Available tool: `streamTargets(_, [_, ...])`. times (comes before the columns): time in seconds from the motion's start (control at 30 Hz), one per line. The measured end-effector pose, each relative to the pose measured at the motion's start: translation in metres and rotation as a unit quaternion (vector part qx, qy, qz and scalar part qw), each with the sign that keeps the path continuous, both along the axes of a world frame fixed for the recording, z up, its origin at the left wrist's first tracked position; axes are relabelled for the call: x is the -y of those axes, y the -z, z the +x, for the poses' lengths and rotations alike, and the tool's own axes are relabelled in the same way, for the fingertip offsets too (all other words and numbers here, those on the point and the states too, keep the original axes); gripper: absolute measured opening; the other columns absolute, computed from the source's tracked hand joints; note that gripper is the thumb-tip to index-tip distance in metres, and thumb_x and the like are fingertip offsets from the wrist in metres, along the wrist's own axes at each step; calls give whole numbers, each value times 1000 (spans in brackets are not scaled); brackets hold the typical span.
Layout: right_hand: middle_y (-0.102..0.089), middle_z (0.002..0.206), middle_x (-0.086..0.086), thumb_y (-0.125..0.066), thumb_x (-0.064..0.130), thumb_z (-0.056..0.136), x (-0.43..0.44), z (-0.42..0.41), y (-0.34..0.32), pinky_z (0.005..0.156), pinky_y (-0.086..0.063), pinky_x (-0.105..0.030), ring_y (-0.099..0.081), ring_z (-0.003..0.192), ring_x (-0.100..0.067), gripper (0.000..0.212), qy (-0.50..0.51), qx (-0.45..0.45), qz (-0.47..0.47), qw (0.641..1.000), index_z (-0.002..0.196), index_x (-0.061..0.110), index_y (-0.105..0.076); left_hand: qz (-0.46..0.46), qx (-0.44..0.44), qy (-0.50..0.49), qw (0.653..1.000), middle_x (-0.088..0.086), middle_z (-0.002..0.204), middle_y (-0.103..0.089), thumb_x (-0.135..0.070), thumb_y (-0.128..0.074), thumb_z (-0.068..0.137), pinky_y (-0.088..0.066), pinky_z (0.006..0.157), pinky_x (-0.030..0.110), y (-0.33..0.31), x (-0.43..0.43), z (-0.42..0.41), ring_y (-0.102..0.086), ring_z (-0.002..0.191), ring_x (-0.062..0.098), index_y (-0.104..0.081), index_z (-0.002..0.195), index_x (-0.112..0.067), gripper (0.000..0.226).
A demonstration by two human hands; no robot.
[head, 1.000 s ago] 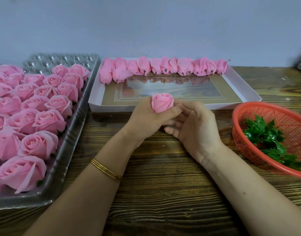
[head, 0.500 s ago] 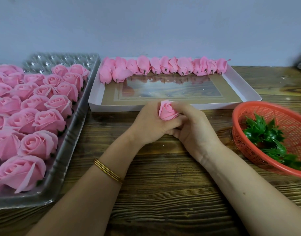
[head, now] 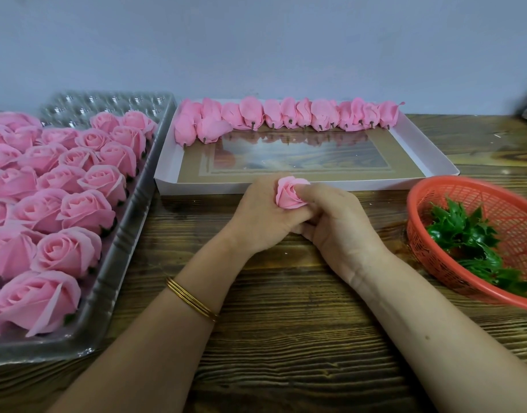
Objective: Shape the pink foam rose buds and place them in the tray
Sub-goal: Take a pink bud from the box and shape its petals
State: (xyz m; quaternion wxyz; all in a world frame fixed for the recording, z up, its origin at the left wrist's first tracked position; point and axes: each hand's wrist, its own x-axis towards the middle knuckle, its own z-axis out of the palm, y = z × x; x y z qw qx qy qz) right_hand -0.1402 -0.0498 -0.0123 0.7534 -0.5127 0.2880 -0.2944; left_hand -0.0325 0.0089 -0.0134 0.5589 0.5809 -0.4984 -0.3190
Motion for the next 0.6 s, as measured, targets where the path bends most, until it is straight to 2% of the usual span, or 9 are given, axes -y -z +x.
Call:
streamTargets(0.07, [-72, 84, -8, -65, 17, 86, -1, 1, -1, 72, -55, -28, -68, 83, -14, 17, 2, 4, 2, 1000, 87, 2, -72, -1, -18, 2, 1000, -15, 55, -57, 6, -67, 84, -44, 51, 9, -1, 0, 0, -55, 55, -3, -58, 65, -14, 29])
streamTargets(0.1, [-73, 87, -10, -67, 23, 83, -2, 1, 0, 76, -54, -31, -68, 86, -17, 27, 4, 9, 5, 1000, 94, -1, -71, -6, -30, 2, 1000, -14, 57, -60, 5, -66, 85, -45, 52, 10, -1, 0, 0, -58, 56, -3, -59, 67, -13, 26])
streamTargets(0.13, [-72, 91, -11, -67, 30, 80, -2, 2, -1, 80, -53, -33, -67, 89, -18, 37, 6, 13, 14, 1000, 99, -2, -70, -13, -48, 1, 999, -12, 60, -63, 3, -66, 87, -47, 53, 12, -2, -1, 0, -60, 59, -2, -61, 69, -11, 22])
streamTargets(0.2, [-72, 91, -9, -58, 34, 83, -2, 2, -1, 78, -52, -32, -66, 84, -18, 36, 9, 24, 33, 999, 101, 5, -71, -28, -84, -17, 996, -1, 72, -67, -5, -68, 88, -51, 58, 19, -1, 1, 1, -63, 67, 6, -66, 78, -2, 11])
streamTargets(0.3, [-67, 83, -10, -41, 10, 89, -1, 1, -1, 71, -51, -28, -62, 77, -18, 30, 12, 39, 60, 997, 99, 1, -68, -32, -132, -39, 990, 3, 73, -65, -11, -68, 90, -51, 58, 20, -1, 3, 3, -62, 67, 9, -65, 84, 5, 18])
streamTargets(0.37, [-63, 89, -17, -40, -9, 80, -4, 0, 0, 74, -49, -28, -60, 84, -21, 34, 2, 18, 22, 1000, 104, -11, -64, -31, -149, -39, 988, 4, 73, -65, -12, -67, 90, -51, 60, 21, -1, 4, 3, -63, 67, 10, -65, 81, -1, 15])
streamTargets(0.43, [-60, 91, -22, -46, -22, 74, -8, 1, 0, 82, -47, -36, -57, 88, -29, 35, 9, -2, -42, 999, 107, -18, -58, -24, -168, -37, 985, 12, 76, -63, -13, -67, 90, -52, 63, 24, -1, 5, 3, -64, 68, 14, -64, 87, 4, 18])
streamTargets(0.5, [-59, 88, -22, -56, -24, 73, -11, 2, 0, 87, -47, -44, -55, 87, -30, 33, 27, -12, -88, 996, 106, -20, -58, -15, -186, -29, 982, 11, 74, -64, -14, -68, 90, -53, 63, 25, -1, 6, 3, -65, 67, 15, -63, 87, 3, 18])
streamTargets(0.6, [-60, 86, -21, -67, -18, 75, -13, 2, 0, 82, -50, -36, -56, 84, -28, 34, 42, -13, -116, 992, 108, -17, -60, -12, -202, -17, 979, 4, 70, -68, -13, -68, 89, -54, 63, 24, -1, 7, 4, -66, 67, 13, -64, 80, -7, 11])
